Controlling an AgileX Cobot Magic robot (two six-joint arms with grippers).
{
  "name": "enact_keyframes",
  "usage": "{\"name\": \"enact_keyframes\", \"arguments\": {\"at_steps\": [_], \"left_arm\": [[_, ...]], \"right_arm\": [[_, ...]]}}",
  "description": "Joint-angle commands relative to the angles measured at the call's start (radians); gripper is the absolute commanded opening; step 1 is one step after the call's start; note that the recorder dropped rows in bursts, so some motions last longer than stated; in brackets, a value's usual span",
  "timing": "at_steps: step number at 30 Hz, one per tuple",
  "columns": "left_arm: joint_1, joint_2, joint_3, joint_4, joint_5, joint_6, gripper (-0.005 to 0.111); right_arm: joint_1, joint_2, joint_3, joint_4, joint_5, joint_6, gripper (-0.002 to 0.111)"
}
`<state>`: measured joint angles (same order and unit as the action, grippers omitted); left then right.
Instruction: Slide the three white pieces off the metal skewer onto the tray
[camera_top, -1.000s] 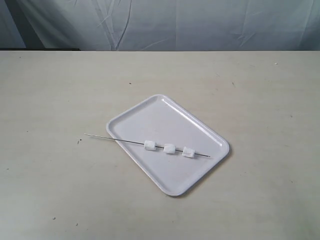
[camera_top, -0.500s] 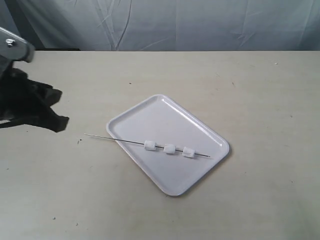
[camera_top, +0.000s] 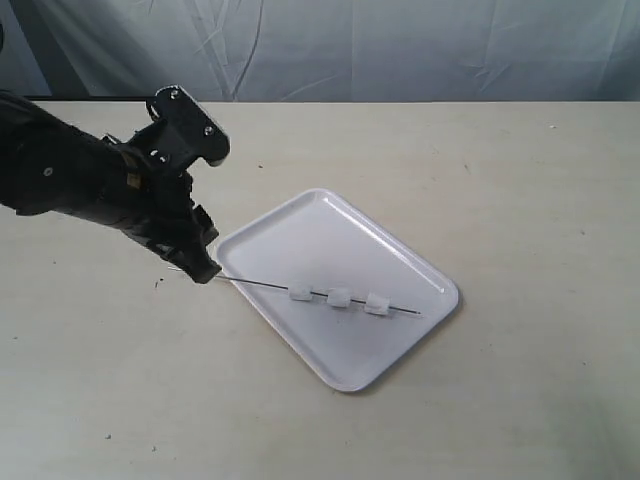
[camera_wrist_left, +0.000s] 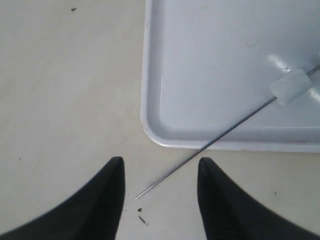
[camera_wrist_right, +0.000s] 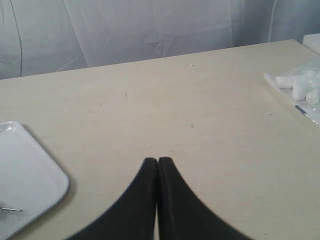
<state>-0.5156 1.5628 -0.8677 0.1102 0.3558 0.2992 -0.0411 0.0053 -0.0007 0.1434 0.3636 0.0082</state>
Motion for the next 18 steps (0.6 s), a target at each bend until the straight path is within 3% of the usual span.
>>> {"name": "enact_keyframes", "arguments": {"at_steps": [1,4,6,11,18], "left_arm": [[-0.006,0.011,-0.061,-0.13,0.071,0.279,0.045],[-0.006,0.069,-0.099,-0.275,0.086,0.59,0.045],[-0.006,0.145,-0.124,-0.255,0.086,0.649,0.045],[-0.006,0.32,-0.161,-0.031,0.006,0.646,0.051],[-0.006,0.334,-0.161,-0.091,-0.143,0.646,0.052]], "right_arm": [[0.002,-0.005,0.001,-0.007,-0.124,-0.008,-0.001],[0.002,-0.005,0.001,0.079,-0.414,-0.008,-0.001],[0.002,-0.005,0.001,0.157,-0.493,-0.008,-0.001],[0.002,-0.005,0.001,0.205,-0.353,-0.008,-0.001],[0.037,0.071,0.001,0.206,-0.349,-0.008,-0.001]]}}
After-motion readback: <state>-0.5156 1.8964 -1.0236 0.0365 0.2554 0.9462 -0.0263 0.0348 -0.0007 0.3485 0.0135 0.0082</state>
